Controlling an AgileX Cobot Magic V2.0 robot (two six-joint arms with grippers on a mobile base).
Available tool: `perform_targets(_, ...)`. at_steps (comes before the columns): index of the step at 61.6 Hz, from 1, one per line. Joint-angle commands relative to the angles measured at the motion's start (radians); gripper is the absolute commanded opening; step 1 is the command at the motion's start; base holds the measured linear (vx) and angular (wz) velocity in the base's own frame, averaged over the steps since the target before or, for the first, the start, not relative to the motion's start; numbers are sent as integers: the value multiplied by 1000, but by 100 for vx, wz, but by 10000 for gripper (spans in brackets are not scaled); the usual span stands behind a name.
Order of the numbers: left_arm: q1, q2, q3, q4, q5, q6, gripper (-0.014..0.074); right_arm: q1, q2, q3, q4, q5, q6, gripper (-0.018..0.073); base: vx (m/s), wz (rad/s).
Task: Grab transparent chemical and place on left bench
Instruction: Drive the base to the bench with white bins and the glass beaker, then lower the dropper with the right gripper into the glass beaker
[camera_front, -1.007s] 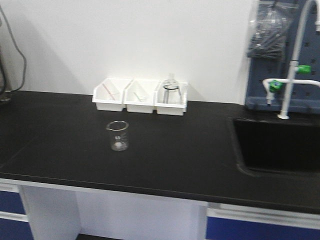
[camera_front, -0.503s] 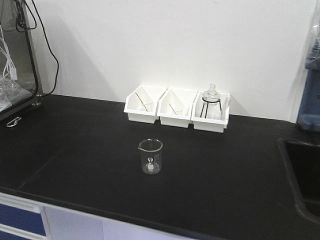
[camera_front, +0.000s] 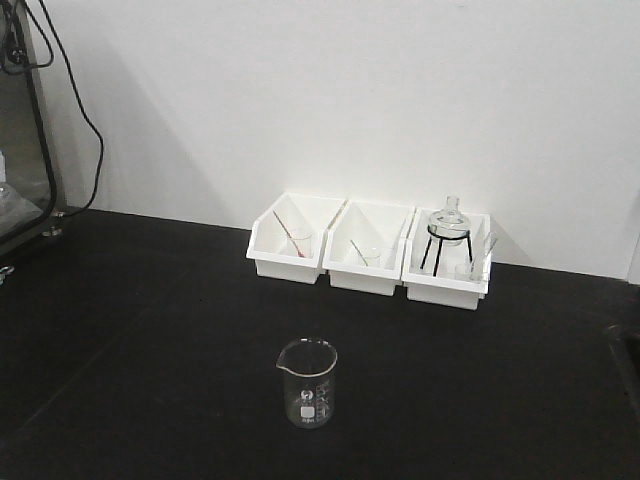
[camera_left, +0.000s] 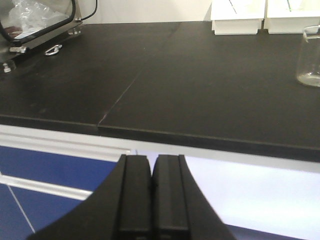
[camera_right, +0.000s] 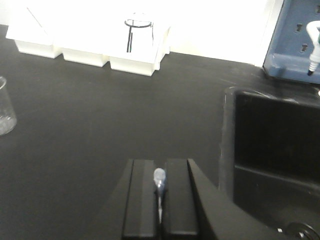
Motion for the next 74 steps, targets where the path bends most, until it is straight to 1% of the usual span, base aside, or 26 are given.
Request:
perform_targets(1,-2,-19,16,-1,-78,-8,-3,-4,6,-31,-2,-83,0,-8,25,-3)
perform_targets(32,-2,-19,16,-1,-78,-8,-3,-4,6,-31,-2,-83,0,-8,19,-4)
perform_targets(60,-2,-19,16,-1,-78,-8,-3,-4,6,-31,-2,-83,0,-8,7,-2)
perform_targets(69,-2,-19,16,-1,-78,-8,-3,-4,6,-31,2,-119,0,-8,0,0)
perform_targets(74,-2,-19,16,-1,-78,-8,-3,-4,24,-31,29,-187,0,-8,0,1)
